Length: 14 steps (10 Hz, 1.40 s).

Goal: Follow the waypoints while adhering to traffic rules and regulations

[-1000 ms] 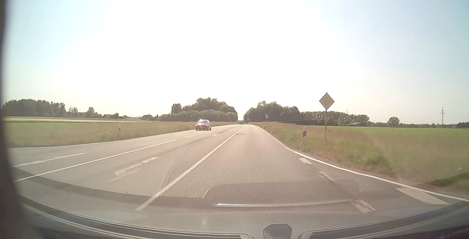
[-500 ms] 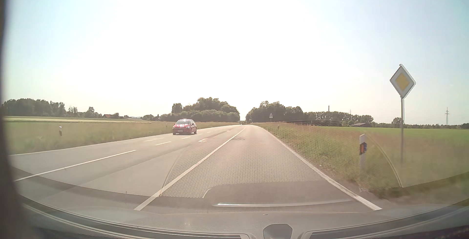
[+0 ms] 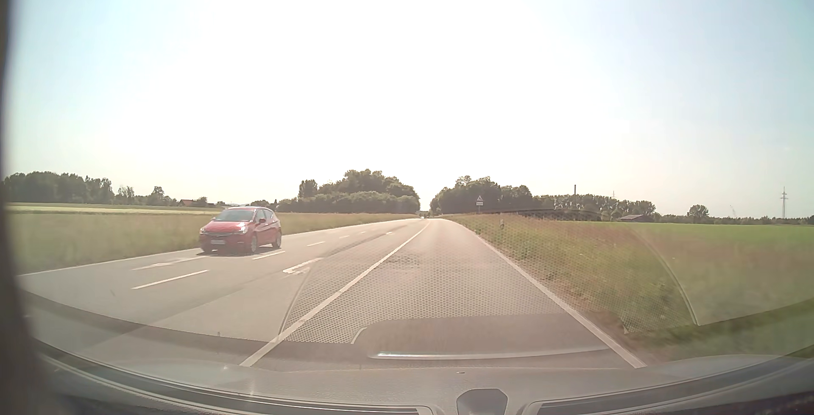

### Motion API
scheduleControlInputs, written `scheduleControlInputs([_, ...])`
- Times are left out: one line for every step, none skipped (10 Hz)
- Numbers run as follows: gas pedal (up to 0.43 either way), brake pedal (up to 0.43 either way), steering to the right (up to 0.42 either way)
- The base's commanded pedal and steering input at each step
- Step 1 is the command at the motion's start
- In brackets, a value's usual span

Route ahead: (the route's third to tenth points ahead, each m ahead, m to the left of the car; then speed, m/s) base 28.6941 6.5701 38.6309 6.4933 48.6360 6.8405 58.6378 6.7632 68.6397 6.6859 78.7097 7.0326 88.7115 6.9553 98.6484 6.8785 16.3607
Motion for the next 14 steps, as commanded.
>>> scheduleControlInputs([0.228,0.006,-0.001])
scheduleControlInputs([0.228,0.006,-0.001])
scheduleControlInputs([0.228,0.006,-0.001])
scheduleControlInputs([0.228,0.006,0.0])
scheduleControlInputs([0.228,0.006,0.0])
scheduleControlInputs([0.228,0.006,0.0])
scheduleControlInputs([0.228,0.006,0.0])
scheduleControlInputs([0.228,0.006,0.0])
scheduleControlInputs([0.228,0.006,0.0])
scheduleControlInputs([0.228,0.006,0.001])
scheduleControlInputs([0.228,0.006,0.002])
scheduleControlInputs([0.228,0.006,0.006])
scheduleControlInputs([0.228,0.006,0.006])
scheduleControlInputs([0.228,0.006,0.006])
